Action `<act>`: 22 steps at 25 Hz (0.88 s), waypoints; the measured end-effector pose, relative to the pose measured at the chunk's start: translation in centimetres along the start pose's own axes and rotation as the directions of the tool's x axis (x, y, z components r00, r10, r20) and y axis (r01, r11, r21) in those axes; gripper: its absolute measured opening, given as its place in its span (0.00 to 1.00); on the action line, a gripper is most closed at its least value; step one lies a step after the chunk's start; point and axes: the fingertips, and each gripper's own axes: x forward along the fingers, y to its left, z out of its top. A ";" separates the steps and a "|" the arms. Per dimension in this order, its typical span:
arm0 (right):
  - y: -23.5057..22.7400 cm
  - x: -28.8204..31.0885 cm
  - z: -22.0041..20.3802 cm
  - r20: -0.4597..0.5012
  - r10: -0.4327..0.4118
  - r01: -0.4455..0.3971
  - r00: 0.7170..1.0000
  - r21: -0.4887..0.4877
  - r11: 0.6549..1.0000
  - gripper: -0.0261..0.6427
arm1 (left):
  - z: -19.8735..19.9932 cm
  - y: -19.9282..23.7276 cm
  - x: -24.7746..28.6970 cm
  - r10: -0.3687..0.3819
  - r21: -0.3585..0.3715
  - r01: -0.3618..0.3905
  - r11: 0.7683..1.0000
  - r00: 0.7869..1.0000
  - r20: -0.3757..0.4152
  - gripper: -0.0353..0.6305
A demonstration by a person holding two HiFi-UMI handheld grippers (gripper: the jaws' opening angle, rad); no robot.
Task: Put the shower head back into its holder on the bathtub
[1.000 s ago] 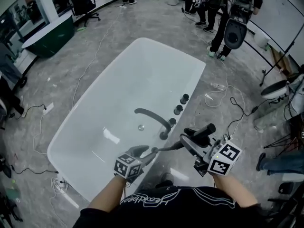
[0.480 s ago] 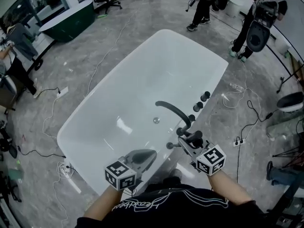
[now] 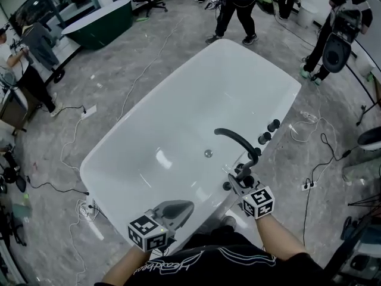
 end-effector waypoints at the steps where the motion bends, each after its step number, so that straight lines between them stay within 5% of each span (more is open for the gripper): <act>1: -0.1 0.5 -0.7 -0.008 -0.011 0.011 1.000 0.004 1.000 0.22 | -0.3 0.3 -0.5 0.008 -0.006 -0.008 1.000 1.000 -0.002 0.06; 14: -0.7 3.9 -8.0 -0.128 -0.138 0.141 0.982 0.017 0.990 0.22 | -1.1 2.2 -3.2 -0.001 0.002 0.001 1.000 1.000 -0.015 0.06; 22: 0.2 4.6 -11.3 -0.272 -0.133 0.133 0.953 -0.018 0.991 0.22 | -1.2 2.3 -3.0 -0.038 0.008 0.039 0.999 0.999 -0.022 0.06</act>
